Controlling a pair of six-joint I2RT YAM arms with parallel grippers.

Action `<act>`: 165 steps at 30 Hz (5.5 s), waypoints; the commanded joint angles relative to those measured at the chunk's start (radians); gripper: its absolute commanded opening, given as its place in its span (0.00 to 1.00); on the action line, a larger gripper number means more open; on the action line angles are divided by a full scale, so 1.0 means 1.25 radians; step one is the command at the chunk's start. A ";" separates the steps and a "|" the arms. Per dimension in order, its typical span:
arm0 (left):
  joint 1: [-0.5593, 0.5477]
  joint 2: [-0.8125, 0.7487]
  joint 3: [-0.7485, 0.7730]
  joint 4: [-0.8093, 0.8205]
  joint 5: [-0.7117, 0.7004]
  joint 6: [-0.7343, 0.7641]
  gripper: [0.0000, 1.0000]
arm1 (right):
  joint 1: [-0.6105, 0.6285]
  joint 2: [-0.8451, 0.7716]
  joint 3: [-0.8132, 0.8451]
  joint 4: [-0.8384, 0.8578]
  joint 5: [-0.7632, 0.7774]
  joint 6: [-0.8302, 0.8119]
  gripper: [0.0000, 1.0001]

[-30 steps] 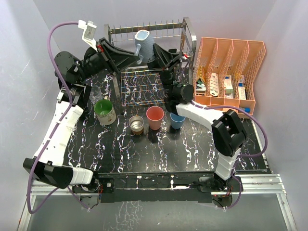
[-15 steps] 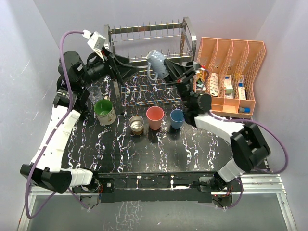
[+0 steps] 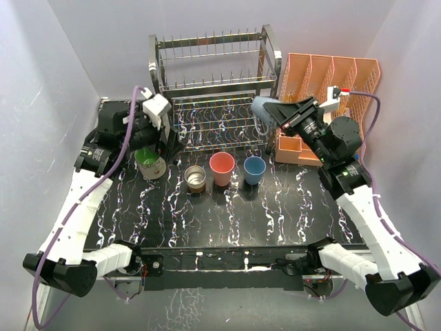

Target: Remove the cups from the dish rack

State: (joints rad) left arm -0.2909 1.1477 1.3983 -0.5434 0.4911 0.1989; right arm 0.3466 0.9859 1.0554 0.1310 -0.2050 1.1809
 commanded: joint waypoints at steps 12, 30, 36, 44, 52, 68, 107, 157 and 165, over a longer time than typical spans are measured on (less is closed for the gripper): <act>0.001 -0.115 -0.209 0.017 -0.147 0.076 0.97 | 0.000 0.046 -0.020 -0.804 0.166 -0.535 0.08; 0.000 -0.161 -0.373 0.080 -0.164 -0.011 0.97 | 0.018 0.330 -0.019 -0.695 0.226 -0.665 0.08; 0.001 -0.164 -0.387 0.096 -0.160 -0.017 0.97 | 0.018 0.393 -0.026 -0.657 0.192 -0.703 0.08; 0.001 -0.156 -0.390 0.115 -0.156 -0.023 0.97 | 0.020 0.417 -0.015 -0.631 0.172 -0.734 0.08; 0.000 -0.155 -0.395 0.123 -0.169 -0.030 0.97 | 0.034 0.391 -0.026 -0.611 0.193 -0.734 0.21; 0.001 -0.166 -0.406 0.160 -0.214 -0.054 0.97 | 0.052 0.237 0.061 -0.710 0.274 -0.693 0.60; 0.002 -0.300 -1.063 1.032 -0.656 -0.045 0.97 | -0.190 0.029 -0.611 0.294 0.760 -0.591 0.98; 0.294 0.456 -1.079 1.808 -0.174 -0.134 0.97 | -0.261 0.470 -0.720 0.962 0.261 -0.893 0.98; 0.307 0.428 -0.932 1.504 -0.138 -0.135 0.97 | -0.260 0.472 -0.688 0.906 0.283 -0.881 0.98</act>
State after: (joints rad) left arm 0.0753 1.7035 0.2012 1.4017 0.2642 0.0269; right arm 0.0238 1.5776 0.1703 1.2018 0.1566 0.1020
